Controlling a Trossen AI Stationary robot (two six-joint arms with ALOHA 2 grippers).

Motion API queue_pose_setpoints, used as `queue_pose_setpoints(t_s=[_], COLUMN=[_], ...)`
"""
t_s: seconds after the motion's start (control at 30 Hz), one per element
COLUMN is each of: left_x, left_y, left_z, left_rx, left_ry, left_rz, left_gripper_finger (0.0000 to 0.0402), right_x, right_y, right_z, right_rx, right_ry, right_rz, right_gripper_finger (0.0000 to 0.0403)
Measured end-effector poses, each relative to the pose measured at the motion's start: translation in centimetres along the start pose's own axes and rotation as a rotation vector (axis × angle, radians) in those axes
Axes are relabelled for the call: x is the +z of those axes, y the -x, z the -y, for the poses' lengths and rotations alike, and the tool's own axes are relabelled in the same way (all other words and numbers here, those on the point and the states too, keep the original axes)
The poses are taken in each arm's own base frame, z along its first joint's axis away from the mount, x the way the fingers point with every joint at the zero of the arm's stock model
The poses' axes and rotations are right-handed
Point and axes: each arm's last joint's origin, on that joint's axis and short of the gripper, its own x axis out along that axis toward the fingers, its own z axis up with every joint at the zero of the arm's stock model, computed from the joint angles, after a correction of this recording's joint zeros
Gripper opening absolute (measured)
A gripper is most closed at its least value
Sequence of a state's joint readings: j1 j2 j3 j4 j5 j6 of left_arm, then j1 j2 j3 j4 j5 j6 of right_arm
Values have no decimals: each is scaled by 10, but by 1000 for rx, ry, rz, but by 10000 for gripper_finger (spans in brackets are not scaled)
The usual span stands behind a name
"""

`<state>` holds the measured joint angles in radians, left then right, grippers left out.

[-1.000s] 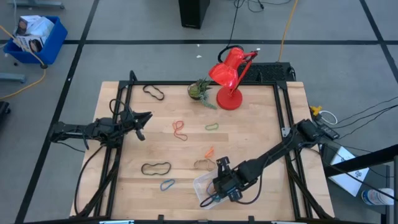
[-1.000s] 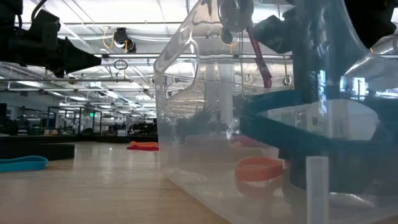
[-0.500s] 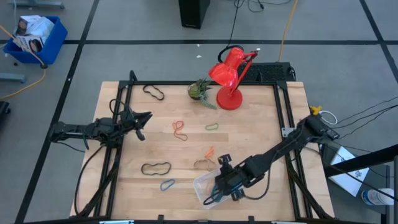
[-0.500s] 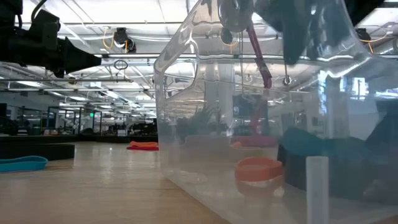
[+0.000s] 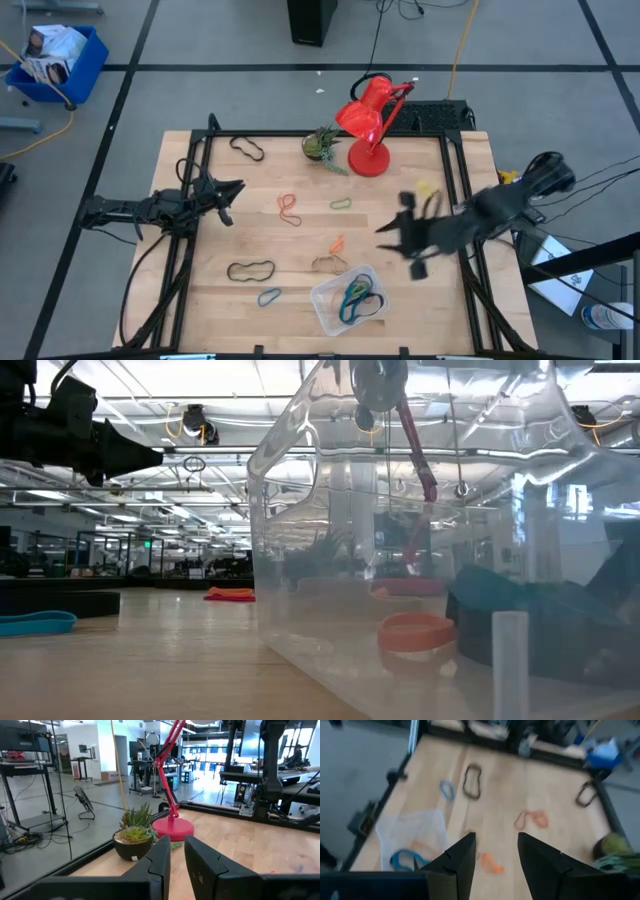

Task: Pick and place rubber bands into bin
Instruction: Put the blue rubber band into the transparent container

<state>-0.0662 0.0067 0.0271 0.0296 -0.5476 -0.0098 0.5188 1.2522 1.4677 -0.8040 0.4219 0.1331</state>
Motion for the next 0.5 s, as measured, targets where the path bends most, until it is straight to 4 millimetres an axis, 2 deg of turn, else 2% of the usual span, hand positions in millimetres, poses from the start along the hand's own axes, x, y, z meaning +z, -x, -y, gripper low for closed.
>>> queue_pose_setpoints(t_s=[0.07,0.13,0.5], left_x=[0,0,1], left_y=[0,0,0], left_z=[0,0,0], left_rx=[0,0,0], left_ry=[4,18,23], left_rz=[0,0,9], left_gripper_finger=[63,63,63], right_x=[-5,-15,-100], right_y=[17,26,42], right_z=[8,14,43], right_rx=[10,11,-23], right_ry=[1,-5,-159], right_rz=[51,104,414], right_gripper_finger=[144,144,144])
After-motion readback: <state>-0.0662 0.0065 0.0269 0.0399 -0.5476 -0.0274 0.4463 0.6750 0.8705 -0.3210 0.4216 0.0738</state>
